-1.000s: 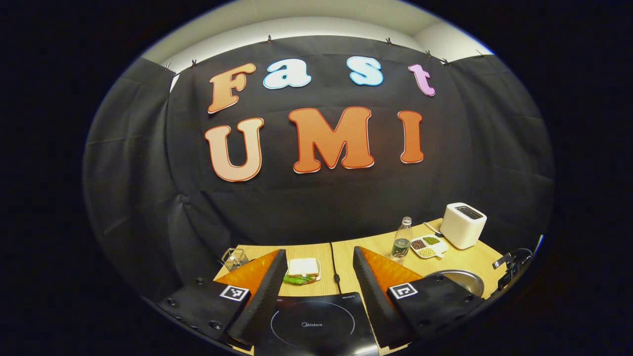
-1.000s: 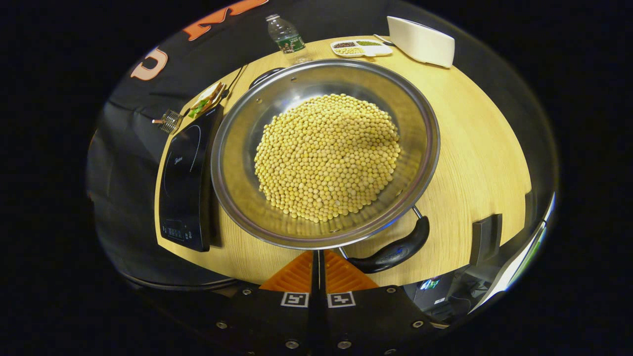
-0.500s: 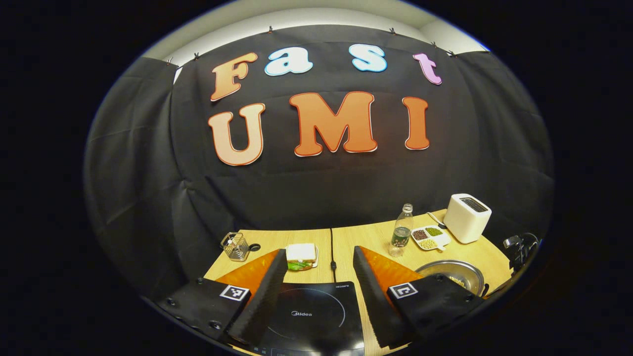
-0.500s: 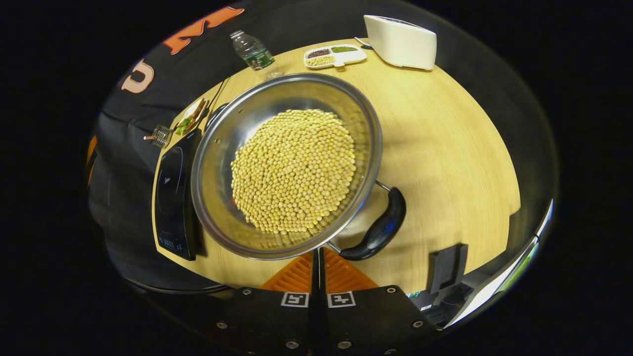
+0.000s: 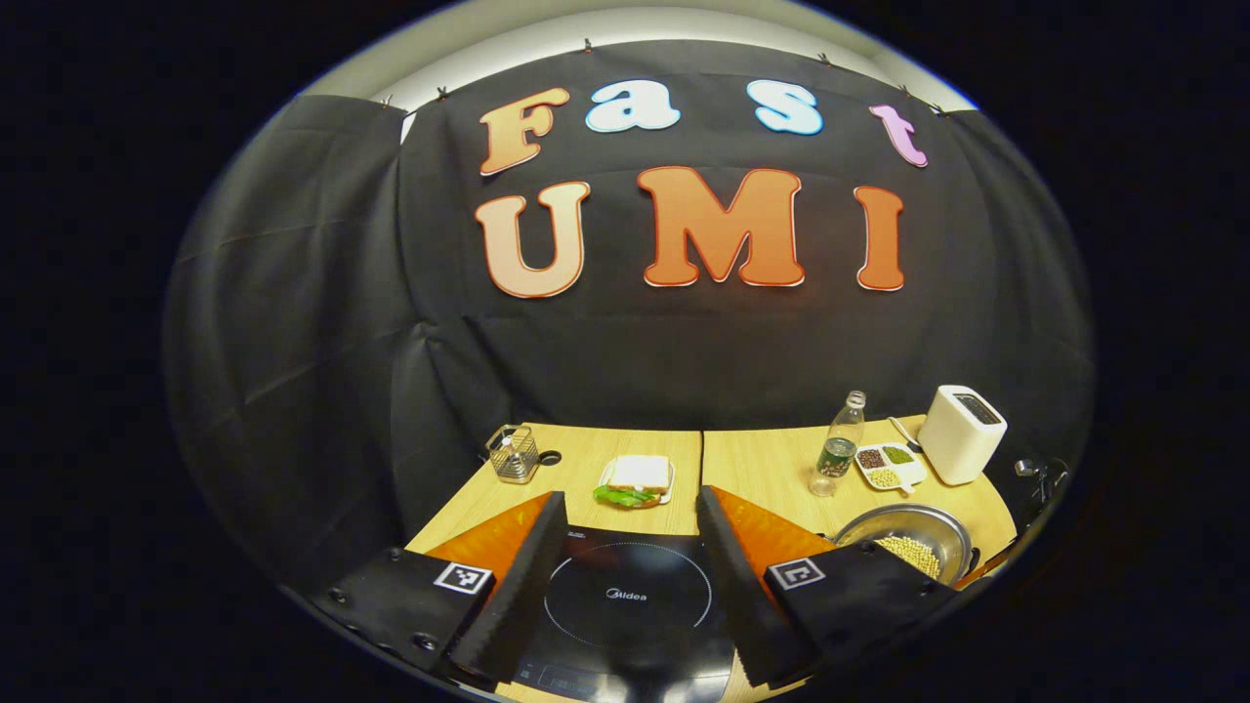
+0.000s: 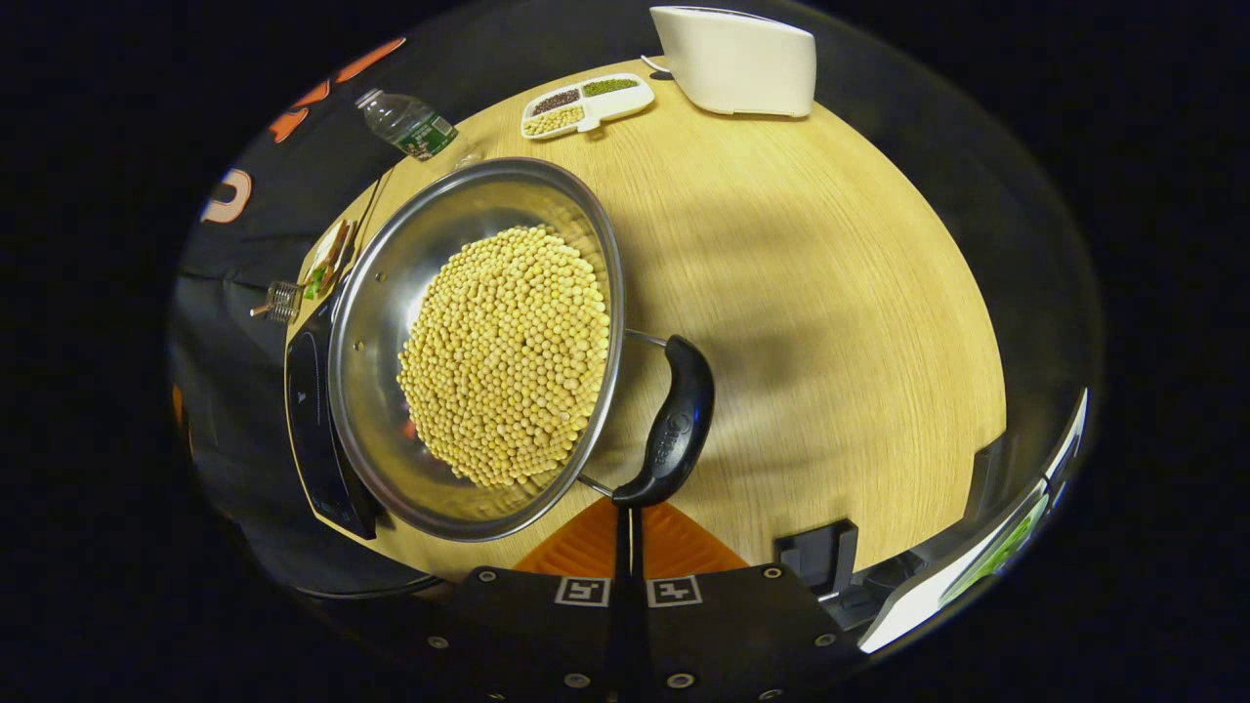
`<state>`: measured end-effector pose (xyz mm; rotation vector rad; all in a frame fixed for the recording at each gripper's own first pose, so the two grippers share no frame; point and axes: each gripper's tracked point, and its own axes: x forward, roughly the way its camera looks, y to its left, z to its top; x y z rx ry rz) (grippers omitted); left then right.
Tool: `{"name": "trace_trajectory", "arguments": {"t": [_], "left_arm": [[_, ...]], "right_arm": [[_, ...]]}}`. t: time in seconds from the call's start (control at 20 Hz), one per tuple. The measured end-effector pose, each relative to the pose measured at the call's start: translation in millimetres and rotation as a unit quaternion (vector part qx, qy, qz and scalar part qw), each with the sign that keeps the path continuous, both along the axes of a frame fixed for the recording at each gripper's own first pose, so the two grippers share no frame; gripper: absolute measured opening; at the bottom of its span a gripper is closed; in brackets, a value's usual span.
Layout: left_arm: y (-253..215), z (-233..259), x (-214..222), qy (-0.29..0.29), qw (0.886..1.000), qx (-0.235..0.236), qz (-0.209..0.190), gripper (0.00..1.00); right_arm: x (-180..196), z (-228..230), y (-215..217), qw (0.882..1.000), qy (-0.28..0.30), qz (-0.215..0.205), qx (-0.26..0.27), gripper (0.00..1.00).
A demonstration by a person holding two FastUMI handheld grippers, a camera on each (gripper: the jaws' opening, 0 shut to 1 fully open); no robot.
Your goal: First push the handle of the pot to place it horizontally, then grasp the pot with both hands and set it on the induction cooktop.
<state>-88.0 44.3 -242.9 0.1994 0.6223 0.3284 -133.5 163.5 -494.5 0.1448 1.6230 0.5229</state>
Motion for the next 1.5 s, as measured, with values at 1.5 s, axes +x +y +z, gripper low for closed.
{"name": "trace_trajectory", "arguments": {"t": [1.5], "left_arm": [[-107, -105, -52, 0.175, 0.976, -0.128, 0.031, 0.87]], "right_arm": [[107, 5, 4, 0.992, -0.108, 0.018, 0.054, 0.02]]}}
